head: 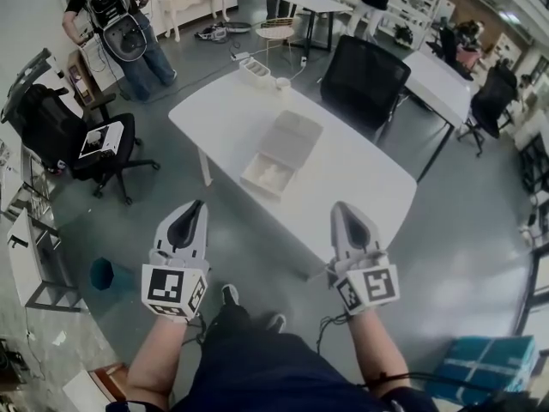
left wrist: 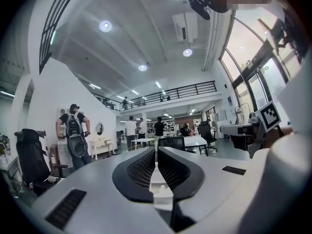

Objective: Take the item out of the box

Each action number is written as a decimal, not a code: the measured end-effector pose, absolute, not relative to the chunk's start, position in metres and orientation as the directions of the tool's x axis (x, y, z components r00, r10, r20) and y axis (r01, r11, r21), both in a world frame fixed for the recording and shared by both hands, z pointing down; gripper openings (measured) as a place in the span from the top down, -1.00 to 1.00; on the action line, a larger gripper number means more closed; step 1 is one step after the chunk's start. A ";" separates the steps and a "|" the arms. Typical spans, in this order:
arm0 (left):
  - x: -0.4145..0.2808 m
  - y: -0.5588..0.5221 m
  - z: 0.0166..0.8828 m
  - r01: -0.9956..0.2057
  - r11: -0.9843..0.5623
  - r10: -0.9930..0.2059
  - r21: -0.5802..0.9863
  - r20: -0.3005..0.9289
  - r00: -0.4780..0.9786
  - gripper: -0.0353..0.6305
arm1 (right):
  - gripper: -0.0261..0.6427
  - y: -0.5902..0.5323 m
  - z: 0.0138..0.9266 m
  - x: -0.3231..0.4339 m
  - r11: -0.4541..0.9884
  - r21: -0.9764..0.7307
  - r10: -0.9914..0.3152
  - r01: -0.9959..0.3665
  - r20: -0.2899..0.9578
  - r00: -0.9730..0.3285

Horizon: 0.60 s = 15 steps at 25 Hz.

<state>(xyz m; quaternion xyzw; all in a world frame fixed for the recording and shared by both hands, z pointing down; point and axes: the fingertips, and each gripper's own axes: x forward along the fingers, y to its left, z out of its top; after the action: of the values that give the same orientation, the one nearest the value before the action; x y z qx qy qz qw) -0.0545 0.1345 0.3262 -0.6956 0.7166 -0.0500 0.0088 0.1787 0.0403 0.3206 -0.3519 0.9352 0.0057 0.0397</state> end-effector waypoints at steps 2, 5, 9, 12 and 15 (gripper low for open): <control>-0.058 0.126 0.327 -0.997 0.021 -0.998 -0.076 0.053 -0.025 0.77 | 0.90 0.032 0.322 0.178 0.742 -0.020 -0.669 -0.670 -0.074 -0.739; -0.065 0.108 0.329 -0.998 -0.003 -0.999 -0.067 0.046 0.000 0.77 | 0.90 0.018 0.326 0.176 0.718 -0.025 -0.696 -0.696 -0.057 -0.716; -0.086 0.080 0.332 -0.997 -0.051 -0.998 -0.060 0.032 0.049 0.77 | 0.90 -0.001 0.331 0.159 0.685 -0.013 -0.728 -0.728 -0.036 -0.684; -0.111 0.054 0.333 -0.995 -0.088 -0.996 -0.046 0.016 0.087 0.77 | 0.90 -0.016 0.331 0.138 0.662 0.007 -0.749 -0.749 -0.023 -0.662; -0.134 0.027 0.333 -0.992 -0.124 -0.992 -0.034 0.006 0.124 0.77 | 0.90 -0.034 0.329 0.118 0.634 0.030 -0.773 -0.773 -0.012 -0.634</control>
<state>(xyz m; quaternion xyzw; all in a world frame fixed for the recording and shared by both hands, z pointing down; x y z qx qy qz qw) -0.1342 0.0270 0.3326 -0.7496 0.6617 -0.0135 0.0109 0.1175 -0.0337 0.3293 -0.4275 0.9039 0.0163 -0.0010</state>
